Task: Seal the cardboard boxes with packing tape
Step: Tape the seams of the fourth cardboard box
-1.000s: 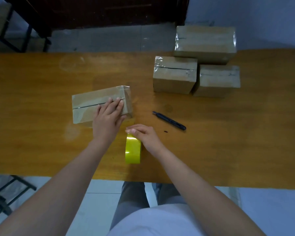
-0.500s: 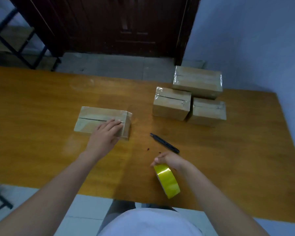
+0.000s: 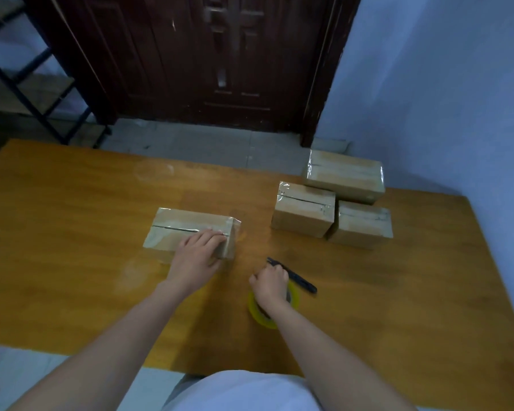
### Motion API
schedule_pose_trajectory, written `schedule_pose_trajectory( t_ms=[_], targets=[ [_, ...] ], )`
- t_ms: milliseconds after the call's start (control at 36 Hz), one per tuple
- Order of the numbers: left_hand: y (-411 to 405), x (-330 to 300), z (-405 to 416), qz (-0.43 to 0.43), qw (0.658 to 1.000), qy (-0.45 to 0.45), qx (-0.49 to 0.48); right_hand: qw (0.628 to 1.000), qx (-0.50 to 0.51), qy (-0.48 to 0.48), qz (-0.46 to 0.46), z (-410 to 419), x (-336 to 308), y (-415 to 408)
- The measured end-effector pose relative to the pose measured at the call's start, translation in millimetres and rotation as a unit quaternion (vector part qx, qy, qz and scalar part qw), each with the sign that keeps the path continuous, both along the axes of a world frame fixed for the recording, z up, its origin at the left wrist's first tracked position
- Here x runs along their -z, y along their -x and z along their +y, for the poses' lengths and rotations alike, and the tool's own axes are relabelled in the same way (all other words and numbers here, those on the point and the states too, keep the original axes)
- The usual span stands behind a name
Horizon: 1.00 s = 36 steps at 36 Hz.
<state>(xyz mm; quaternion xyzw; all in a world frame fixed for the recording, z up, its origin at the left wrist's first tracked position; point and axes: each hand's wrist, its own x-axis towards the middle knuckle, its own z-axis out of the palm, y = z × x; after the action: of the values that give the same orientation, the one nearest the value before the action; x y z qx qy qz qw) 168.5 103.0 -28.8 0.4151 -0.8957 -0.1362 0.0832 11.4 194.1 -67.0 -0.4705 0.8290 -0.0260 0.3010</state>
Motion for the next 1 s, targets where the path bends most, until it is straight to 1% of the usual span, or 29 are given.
schedule_pose_trajectory(
  t_ms=[56,111,167,222,278,306,361,417,472,528,639,694,806,861,944,1000],
  targets=[
    [0,-2,-3,0.005,1.000,-0.002,0.008,0.999,0.019,-0.015,-0.022,-2,3,-2],
    [-1,-2,-7,0.010,1.000,-0.005,0.012,0.998,0.057,0.001,-0.041,-6,3,-4],
    [-2,-1,-10,0.012,1.000,-0.015,0.015,0.992,0.097,0.075,-0.043,-11,-4,-6],
    [-3,-1,-13,0.010,0.999,-0.025,0.023,0.972,0.124,0.187,-0.061,-15,-16,-10],
    [-5,0,-16,0.006,0.999,-0.039,0.030,0.954,0.113,0.265,-0.083,-20,-30,-17],
    [-6,1,-17,0.010,0.998,-0.046,0.032,0.953,0.089,0.278,-0.080,-23,-36,-21],
    [-8,3,-19,0.029,0.997,-0.059,0.032,0.963,0.040,0.261,-0.058,-29,-44,-31],
    [-9,5,-20,0.046,0.996,-0.074,0.031,0.972,0.028,0.228,-0.047,-36,-45,-38],
    [-10,7,-22,0.064,0.994,-0.080,0.035,0.975,0.053,0.207,-0.060,-42,-44,-43],
    [-11,8,-25,0.074,0.992,-0.097,0.038,0.970,0.089,0.209,-0.082,-48,-44,-46],
    [-10,5,-30,0.075,0.990,-0.114,0.042,0.962,0.148,0.195,-0.123,-57,-43,-49],
    [-10,5,-32,0.077,0.989,-0.115,0.044,0.963,0.149,0.178,-0.138,-59,-41,-48],
    [-11,7,-33,0.068,0.990,-0.113,0.045,0.976,0.091,0.107,-0.168,-63,-40,-32],
    [-11,6,-33,0.064,0.990,-0.115,0.042,0.983,0.076,0.080,-0.147,-69,-43,-19],
    [-13,6,-32,0.067,0.989,-0.122,0.044,0.989,0.084,0.098,-0.066,-81,-49,-3],
    [-13,5,-31,0.064,0.989,-0.124,0.045,0.992,0.056,0.107,-0.027,-90,-53,2]
  ],
)
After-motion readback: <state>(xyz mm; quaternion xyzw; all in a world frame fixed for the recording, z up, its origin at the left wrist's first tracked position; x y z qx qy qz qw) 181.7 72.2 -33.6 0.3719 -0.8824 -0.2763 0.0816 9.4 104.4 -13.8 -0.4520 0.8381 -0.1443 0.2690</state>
